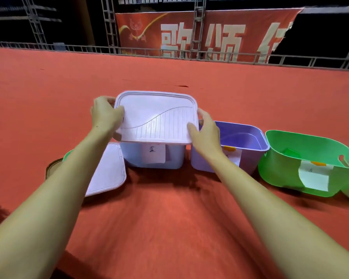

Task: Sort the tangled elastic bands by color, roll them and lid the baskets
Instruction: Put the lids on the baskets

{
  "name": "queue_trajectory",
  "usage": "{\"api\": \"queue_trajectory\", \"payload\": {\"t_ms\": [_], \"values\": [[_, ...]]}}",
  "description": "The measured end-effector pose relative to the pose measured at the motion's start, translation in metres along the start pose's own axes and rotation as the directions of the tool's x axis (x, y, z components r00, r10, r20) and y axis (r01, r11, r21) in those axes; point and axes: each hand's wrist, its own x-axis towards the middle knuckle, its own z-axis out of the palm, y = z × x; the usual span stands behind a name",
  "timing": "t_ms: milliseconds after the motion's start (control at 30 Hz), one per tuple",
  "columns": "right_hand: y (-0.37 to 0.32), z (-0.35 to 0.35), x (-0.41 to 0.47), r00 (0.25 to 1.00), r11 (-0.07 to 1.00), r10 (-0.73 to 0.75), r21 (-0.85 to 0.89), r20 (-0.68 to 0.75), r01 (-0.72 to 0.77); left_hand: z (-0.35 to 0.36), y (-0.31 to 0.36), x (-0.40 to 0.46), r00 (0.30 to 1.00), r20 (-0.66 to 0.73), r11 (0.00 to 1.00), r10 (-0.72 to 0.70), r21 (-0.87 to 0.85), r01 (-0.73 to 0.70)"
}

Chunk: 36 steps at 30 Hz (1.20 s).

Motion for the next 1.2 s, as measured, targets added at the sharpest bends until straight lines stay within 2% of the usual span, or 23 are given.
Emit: {"api": "queue_trajectory", "payload": {"t_ms": [167,300,367,600,867,933,1000,1100,1200], "values": [[0.006,0.027,0.038,0.993,0.960,0.033,-0.279,0.117,0.001,0.035,-0.039,0.026,0.998,0.055,0.987,-0.028,0.161,0.019],[0.001,0.036,0.042,0.984,0.870,0.080,-0.492,0.158,0.008,0.051,-0.056,0.037,0.995,0.085,0.966,-0.061,0.257,0.038],[0.003,0.041,0.040,0.977,0.840,0.109,-0.542,0.181,0.007,0.057,-0.062,0.041,0.990,0.126,0.955,-0.062,0.296,0.023],[0.001,0.055,0.022,0.984,0.803,0.119,-0.596,0.134,-0.016,0.064,-0.071,0.040,0.979,0.181,0.911,-0.096,0.412,0.013],[0.001,0.050,0.033,0.939,0.720,0.198,-0.692,0.280,0.054,0.062,-0.074,0.046,0.966,0.239,0.845,-0.102,0.533,-0.042],[-0.002,0.048,0.039,0.929,0.688,0.195,-0.719,0.316,0.100,0.063,-0.068,0.047,0.956,0.278,0.815,-0.091,0.572,-0.089],[-0.003,0.046,0.043,0.924,0.667,0.185,-0.733,0.335,0.132,0.065,-0.067,0.049,0.941,0.336,0.826,-0.043,0.541,-0.155],[0.003,0.046,0.045,0.934,0.753,0.170,-0.653,0.313,0.082,0.064,-0.072,0.052,0.938,0.348,0.885,0.004,0.435,-0.165],[0.011,0.043,0.040,0.961,0.845,0.083,-0.530,0.264,0.073,0.063,-0.078,0.052,0.945,0.323,0.924,0.051,0.344,-0.168]]}}
